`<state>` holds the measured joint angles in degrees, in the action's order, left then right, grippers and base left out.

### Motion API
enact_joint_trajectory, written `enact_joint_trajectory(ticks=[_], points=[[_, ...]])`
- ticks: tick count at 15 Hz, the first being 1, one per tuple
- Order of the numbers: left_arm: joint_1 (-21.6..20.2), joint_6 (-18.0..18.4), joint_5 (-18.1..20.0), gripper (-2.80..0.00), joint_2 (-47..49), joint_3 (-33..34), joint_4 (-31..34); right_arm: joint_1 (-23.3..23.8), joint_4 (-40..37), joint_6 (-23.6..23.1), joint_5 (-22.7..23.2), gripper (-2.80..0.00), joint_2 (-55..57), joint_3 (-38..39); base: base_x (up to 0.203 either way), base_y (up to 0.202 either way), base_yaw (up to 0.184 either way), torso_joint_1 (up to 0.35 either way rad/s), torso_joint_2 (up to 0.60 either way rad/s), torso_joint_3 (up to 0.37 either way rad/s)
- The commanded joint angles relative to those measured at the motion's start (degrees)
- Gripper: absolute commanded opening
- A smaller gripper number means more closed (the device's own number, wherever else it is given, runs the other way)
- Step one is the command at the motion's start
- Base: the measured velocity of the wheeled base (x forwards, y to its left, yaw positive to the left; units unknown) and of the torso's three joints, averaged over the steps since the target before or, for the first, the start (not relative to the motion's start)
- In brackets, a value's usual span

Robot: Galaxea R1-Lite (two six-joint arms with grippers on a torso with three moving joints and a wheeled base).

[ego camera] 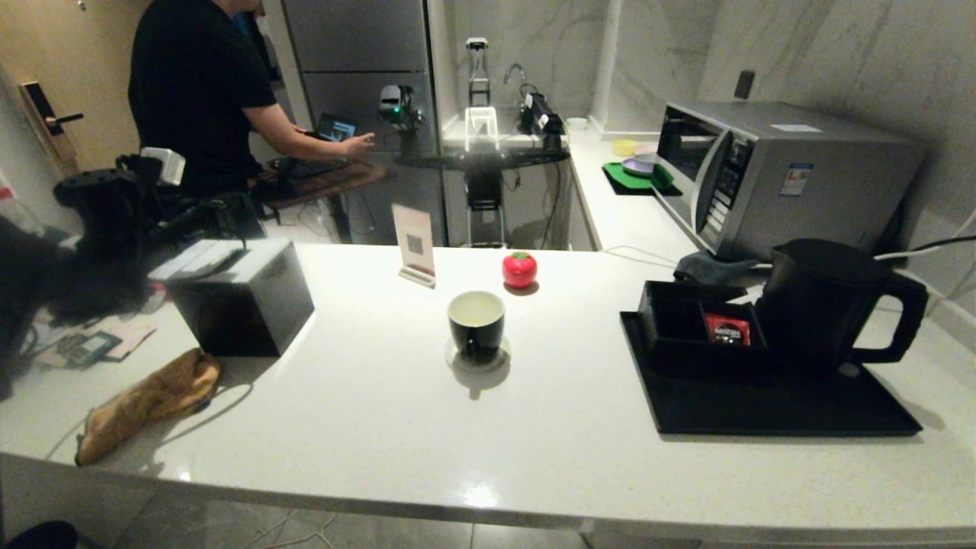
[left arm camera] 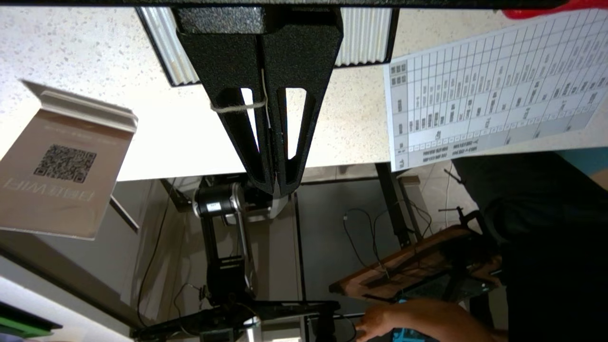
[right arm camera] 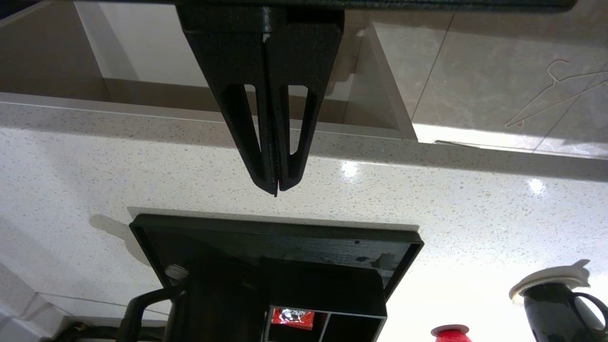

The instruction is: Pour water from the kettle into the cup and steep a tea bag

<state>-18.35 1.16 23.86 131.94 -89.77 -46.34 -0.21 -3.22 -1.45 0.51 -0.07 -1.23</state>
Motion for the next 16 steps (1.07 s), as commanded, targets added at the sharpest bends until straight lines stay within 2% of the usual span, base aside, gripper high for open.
enact_joint_trajectory(ticks=[1,4,9,12,16], points=[[0.0,0.0,0.1,-2.8,-0.7,-0.5,-0.2,-0.1,0.0,0.0,0.0,-2.8,0.1,0.0,0.0,0.0,0.0,0.0,0.0,0.0],[0.0,0.1,0.1,-2.8,-1.5,-2.4,0.4,0.0,0.0,0.0,0.0,-2.8,0.1,0.0,0.0,0.0,0.0,0.0,0.0,0.0],[0.0,0.2,0.1,-2.8,-1.2,-1.4,-0.3,0.0,0.0,0.0,0.0,-2.8,0.1,0.0,0.0,0.0,0.0,0.0,0.0,0.0],[-0.2,0.4,0.2,-2.8,-1.2,1.7,-1.2,0.0,0.0,0.0,0.0,-2.8,0.1,0.0,0.0,0.0,0.0,0.0,0.0,0.0],[-0.3,0.2,0.1,-2.8,-1.2,6.2,-6.0,-0.1,0.0,0.0,0.0,-2.8,0.1,0.0,0.0,0.0,0.0,0.0,0.0,0.0]])
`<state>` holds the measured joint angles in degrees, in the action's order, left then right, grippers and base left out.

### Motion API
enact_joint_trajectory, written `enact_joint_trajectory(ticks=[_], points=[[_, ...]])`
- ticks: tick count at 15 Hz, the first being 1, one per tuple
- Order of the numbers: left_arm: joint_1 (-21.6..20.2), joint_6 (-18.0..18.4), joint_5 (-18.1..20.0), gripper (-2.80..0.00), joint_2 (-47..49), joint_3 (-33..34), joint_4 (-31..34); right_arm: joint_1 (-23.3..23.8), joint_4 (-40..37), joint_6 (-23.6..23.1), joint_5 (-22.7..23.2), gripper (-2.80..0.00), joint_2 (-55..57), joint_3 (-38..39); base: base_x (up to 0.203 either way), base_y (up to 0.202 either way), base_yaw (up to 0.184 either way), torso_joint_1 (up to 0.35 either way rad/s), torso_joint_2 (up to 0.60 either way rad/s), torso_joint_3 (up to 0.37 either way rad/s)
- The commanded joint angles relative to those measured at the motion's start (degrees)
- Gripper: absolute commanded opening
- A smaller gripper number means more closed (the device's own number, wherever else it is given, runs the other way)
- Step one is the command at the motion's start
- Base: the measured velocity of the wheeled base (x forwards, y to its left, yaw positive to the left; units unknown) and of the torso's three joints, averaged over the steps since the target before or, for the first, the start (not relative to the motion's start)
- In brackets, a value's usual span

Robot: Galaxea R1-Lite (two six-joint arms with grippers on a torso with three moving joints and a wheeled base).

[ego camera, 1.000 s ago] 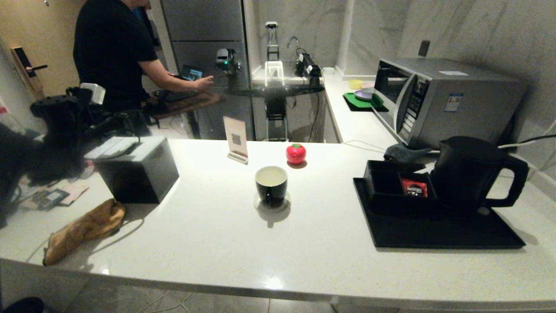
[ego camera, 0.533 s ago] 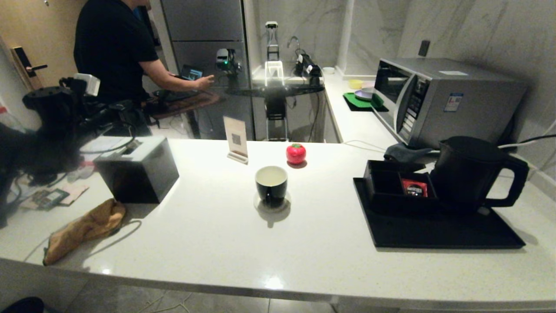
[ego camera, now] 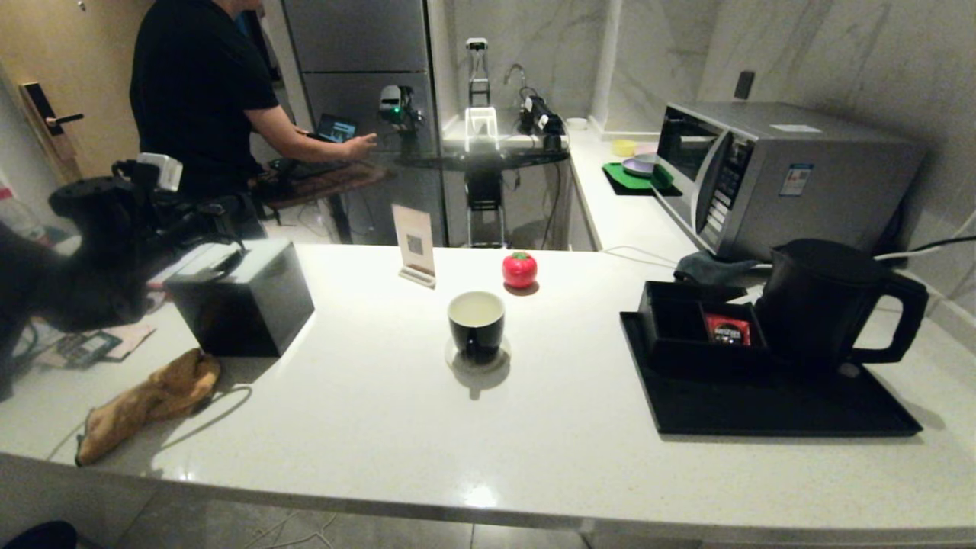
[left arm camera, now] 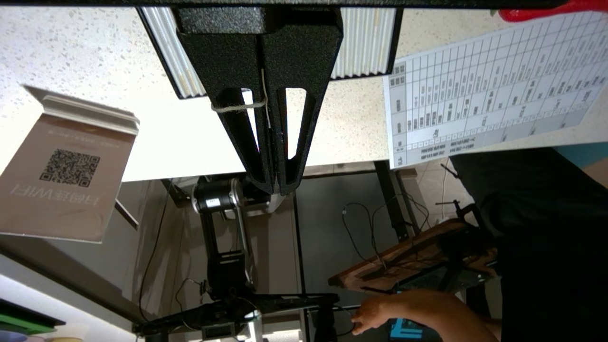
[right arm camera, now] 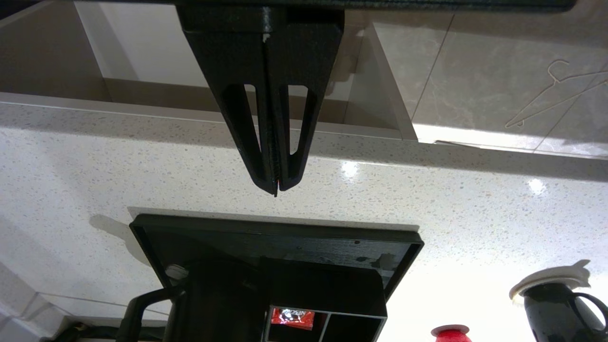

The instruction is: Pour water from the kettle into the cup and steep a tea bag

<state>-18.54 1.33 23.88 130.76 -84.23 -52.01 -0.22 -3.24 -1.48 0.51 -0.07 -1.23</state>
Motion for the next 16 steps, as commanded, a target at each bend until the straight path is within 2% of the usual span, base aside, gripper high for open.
enact_joint_trajectory(ticks=[1,12,16], points=[[-0.1,0.0,0.1,-2.8,-0.1,0.6,-0.4,0.0,0.0,0.0,0.0,-2.8,0.1,0.0,0.0,0.0,0.0,0.0,0.0,0.0],[-0.3,-0.1,0.1,-2.8,-0.8,1.2,-3.0,0.0,0.0,0.0,0.0,-2.8,0.1,0.0,0.0,0.0,0.0,0.0,0.0,0.0],[-0.3,-0.1,0.1,-2.8,-1.8,6.3,-5.7,0.0,0.0,0.0,0.0,-2.8,0.1,0.0,0.0,0.0,0.0,0.0,0.0,0.0]])
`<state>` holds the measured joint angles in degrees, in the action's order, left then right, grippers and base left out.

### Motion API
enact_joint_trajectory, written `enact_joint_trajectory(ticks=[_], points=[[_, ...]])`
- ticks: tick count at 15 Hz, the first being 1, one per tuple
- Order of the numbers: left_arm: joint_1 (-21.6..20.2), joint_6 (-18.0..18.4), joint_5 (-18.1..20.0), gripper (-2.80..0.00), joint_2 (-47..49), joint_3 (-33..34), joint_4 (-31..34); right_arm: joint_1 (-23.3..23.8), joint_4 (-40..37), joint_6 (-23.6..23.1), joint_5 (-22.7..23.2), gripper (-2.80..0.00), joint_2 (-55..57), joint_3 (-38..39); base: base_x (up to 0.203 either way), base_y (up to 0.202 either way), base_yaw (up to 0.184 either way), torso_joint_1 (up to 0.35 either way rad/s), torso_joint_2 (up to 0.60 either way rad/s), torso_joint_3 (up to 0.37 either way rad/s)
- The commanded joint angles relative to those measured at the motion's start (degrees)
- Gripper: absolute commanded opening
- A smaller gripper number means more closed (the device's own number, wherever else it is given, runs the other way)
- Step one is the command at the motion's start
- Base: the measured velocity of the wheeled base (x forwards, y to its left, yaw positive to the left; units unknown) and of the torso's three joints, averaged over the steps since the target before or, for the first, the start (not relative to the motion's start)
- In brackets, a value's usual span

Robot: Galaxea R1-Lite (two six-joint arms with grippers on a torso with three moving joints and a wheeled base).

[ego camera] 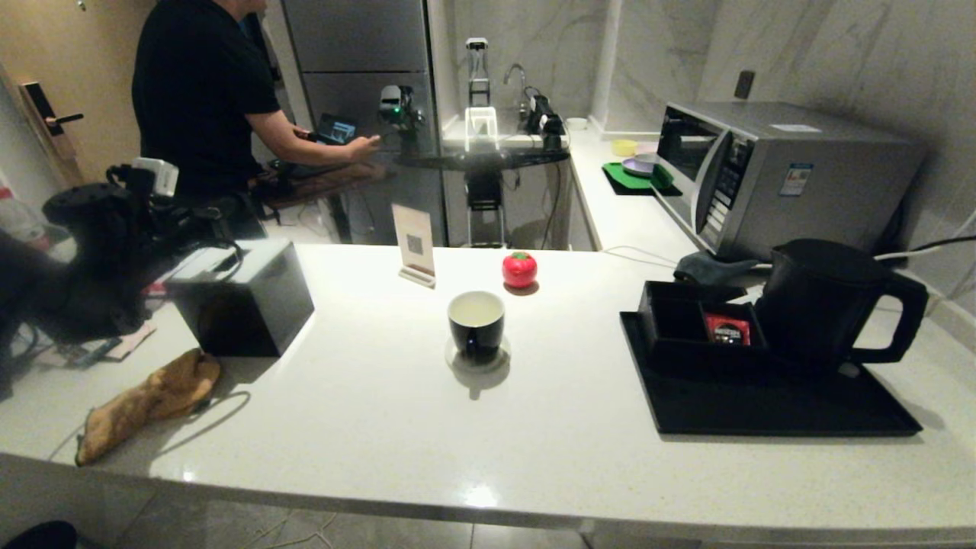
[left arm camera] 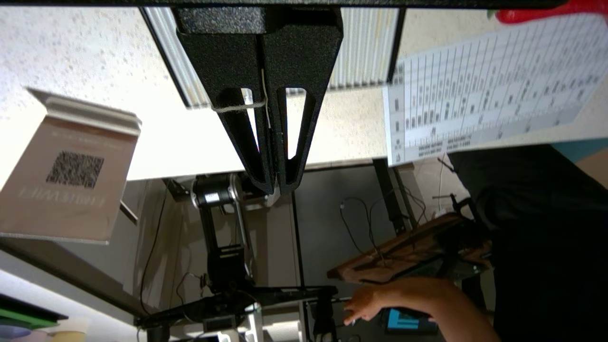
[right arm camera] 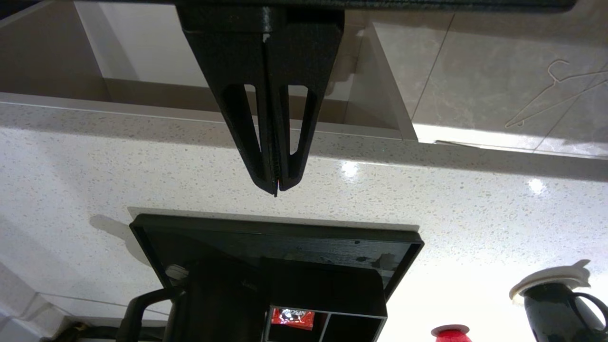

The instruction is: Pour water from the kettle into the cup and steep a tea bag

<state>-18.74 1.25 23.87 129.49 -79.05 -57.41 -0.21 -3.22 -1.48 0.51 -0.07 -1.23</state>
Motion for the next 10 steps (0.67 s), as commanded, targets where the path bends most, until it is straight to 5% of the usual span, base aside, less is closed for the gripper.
enact_joint_trajectory(ticks=[1,3,4,10], points=[[-0.1,0.0,0.1,-2.8,-0.8,2.8,-1.4,0.0,0.0,0.0,0.0,-2.8,0.1,0.0,0.0,0.0,0.0,0.0,0.0,0.0],[-0.2,-0.1,0.1,-2.8,-1.2,5.1,-3.2,-0.1,0.0,0.0,0.0,-2.8,0.1,0.0,0.0,0.0,0.0,0.0,0.0,0.0],[-0.1,-0.1,0.1,0.0,-1.3,5.3,-3.4,-0.1,0.0,0.0,0.0,-2.8,0.1,0.0,0.0,0.0,0.0,0.0,0.0,0.0],[-0.2,-0.5,0.0,0.0,-1.2,5.0,-3.3,0.0,0.0,0.0,-0.1,-2.8,0.1,0.0,0.0,0.0,0.0,0.0,0.0,0.0]])
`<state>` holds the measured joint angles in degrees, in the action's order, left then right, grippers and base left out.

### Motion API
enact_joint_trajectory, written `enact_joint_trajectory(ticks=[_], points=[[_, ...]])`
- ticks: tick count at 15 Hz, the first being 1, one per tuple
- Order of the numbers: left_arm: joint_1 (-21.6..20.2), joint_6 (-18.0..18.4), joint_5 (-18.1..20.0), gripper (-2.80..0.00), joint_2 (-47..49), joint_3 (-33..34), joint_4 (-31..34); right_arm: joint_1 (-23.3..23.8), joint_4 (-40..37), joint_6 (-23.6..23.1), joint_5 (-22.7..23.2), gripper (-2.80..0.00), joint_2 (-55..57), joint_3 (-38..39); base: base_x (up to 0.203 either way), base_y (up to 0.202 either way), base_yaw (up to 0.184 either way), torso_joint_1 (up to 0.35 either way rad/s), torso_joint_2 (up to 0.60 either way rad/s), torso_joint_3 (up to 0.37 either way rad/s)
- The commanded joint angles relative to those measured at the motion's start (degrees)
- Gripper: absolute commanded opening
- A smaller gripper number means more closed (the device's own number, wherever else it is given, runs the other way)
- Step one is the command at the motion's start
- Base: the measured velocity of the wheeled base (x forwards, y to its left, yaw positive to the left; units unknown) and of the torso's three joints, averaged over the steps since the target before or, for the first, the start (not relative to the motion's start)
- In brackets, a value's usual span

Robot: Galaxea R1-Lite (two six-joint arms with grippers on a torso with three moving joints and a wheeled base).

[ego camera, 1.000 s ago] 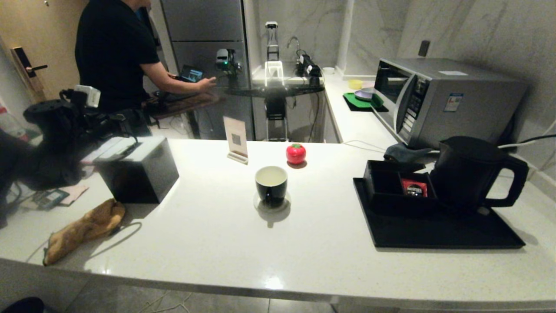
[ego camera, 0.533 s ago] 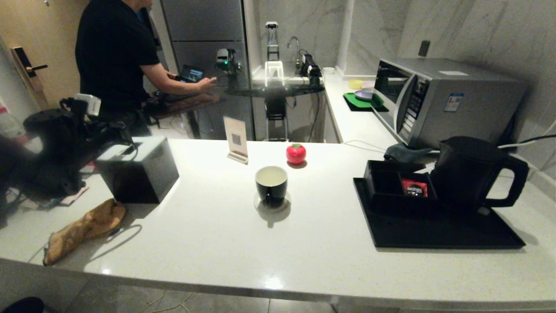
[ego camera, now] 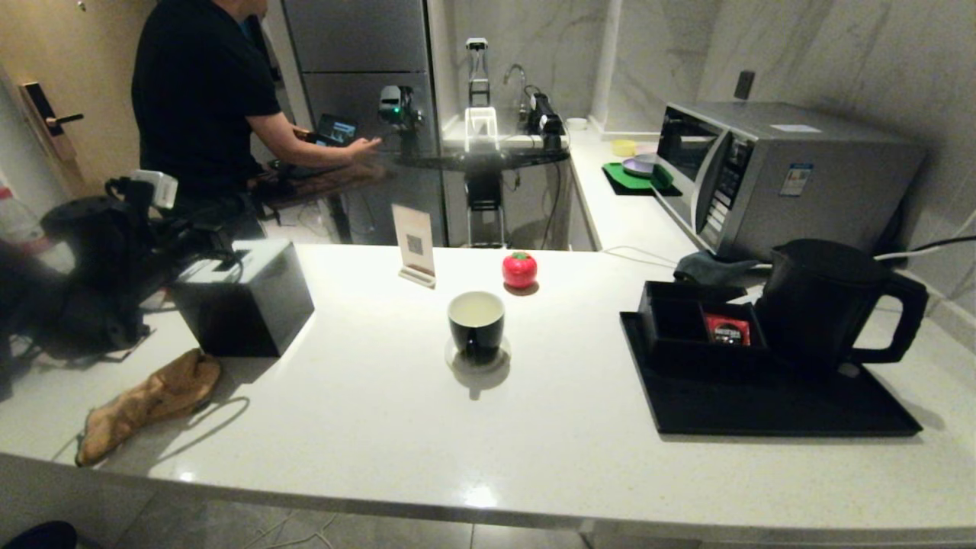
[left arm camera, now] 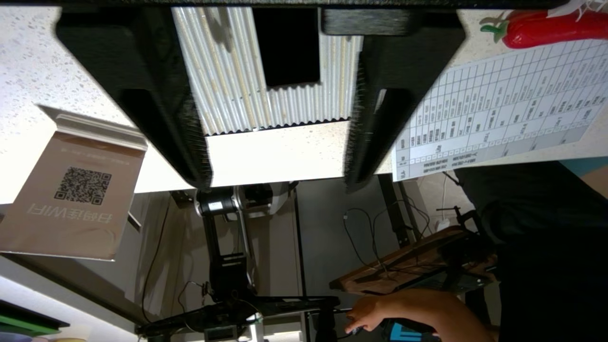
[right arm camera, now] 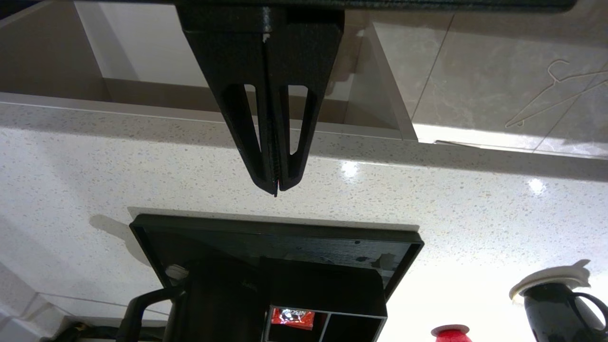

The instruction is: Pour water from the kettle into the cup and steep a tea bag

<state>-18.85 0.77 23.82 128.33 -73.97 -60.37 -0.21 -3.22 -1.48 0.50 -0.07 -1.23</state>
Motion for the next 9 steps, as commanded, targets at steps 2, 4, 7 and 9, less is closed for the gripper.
enact_joint_trajectory(ticks=[2,4,7,9], points=[[-0.1,0.0,0.1,0.0,-0.1,0.0,-0.4,0.0,0.0,0.0,0.0,-2.8,0.1,0.0,0.0,0.0,0.0,0.0,0.0,0.0],[-0.1,0.0,0.0,0.0,-0.3,0.0,-0.4,0.0,0.0,0.0,0.0,-2.8,0.1,0.0,0.0,0.0,0.0,0.0,0.0,0.0],[-0.5,0.1,-0.3,0.0,-1.0,0.0,0.0,0.0,0.0,0.0,0.0,-2.8,0.1,0.0,0.0,0.0,0.0,0.0,0.0,0.0],[-0.8,0.3,-0.4,0.0,-2.1,-0.4,1.6,-0.1,0.0,0.0,0.0,-2.8,0.1,0.0,0.0,0.0,0.0,0.0,0.0,0.0]])
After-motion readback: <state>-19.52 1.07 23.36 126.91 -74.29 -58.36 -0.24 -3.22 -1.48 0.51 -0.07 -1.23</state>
